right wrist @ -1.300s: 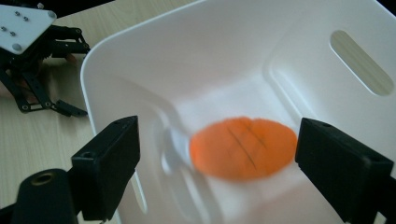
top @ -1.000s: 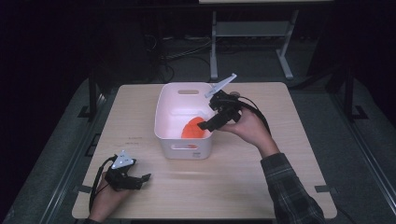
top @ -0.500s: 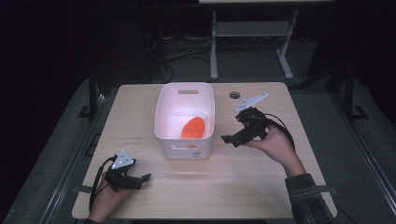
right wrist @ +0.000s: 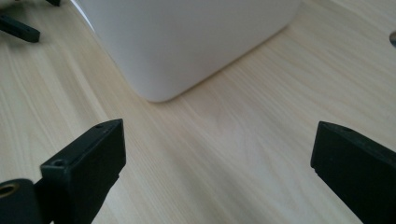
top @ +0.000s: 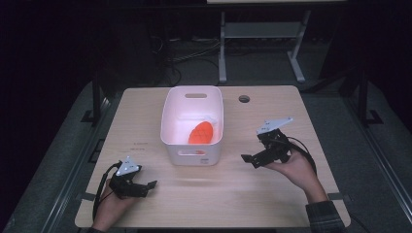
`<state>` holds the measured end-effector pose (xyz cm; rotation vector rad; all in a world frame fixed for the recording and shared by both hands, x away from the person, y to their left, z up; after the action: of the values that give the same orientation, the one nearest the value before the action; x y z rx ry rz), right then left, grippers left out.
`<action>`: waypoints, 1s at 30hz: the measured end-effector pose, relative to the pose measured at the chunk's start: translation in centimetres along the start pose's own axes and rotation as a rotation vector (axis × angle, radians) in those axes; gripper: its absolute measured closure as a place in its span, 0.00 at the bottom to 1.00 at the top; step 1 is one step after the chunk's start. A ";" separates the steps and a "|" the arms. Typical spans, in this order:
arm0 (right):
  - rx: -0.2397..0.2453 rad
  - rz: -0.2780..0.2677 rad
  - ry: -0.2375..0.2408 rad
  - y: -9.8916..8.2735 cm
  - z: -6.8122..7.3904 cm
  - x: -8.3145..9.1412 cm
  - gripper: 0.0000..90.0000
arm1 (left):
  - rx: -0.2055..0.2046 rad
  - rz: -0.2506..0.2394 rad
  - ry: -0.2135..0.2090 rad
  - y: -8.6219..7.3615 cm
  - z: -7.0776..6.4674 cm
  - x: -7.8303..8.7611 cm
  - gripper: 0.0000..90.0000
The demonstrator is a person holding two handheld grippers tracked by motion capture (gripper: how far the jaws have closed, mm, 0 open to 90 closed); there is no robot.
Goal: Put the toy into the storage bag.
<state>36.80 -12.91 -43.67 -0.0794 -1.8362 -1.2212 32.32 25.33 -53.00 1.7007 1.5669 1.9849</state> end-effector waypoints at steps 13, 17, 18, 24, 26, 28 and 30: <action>-0.063 -0.025 -0.071 -6.3 -0.5 -0.6 0.03 | 0.003 -0.004 0.000 0.0 0.0 0.0 0.14; -0.075 -0.010 -0.108 -8.4 -0.7 -0.7 0.03 | 0.001 -0.003 0.000 0.0 0.0 0.0 0.14; -0.079 -0.011 -0.111 -8.8 -0.8 -0.8 0.03 | 0.002 -0.004 0.000 0.0 0.0 0.0 0.14; -0.100 0.012 -0.159 -11.4 -1.1 -0.9 0.03 | 0.002 -0.003 0.000 0.0 0.0 0.0 0.14; -0.105 0.028 -0.169 -12.1 -1.0 -1.0 0.03 | 0.001 -0.004 0.000 0.0 0.0 0.0 0.14; -0.100 0.032 -0.180 -12.4 -1.0 -1.0 0.03 | 0.002 -0.004 0.000 0.0 0.0 0.0 0.14; -0.092 0.048 -0.193 -13.1 -1.0 -1.3 0.02 | 0.001 -0.004 0.000 0.0 0.0 0.0 0.14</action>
<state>31.72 -19.82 -53.69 -0.2998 -1.9306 -1.3013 32.33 25.30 -53.01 1.6970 1.5707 1.9822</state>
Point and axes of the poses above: each handheld gripper's, and its own axes: x roughly backward along the jaws, y roughly out of its top, z roughly to its left, the point moved 8 cm from there along -x, roughly forward along the jaws, and after that the axes turned 13 degrees about -y, right-handed, at the moved point
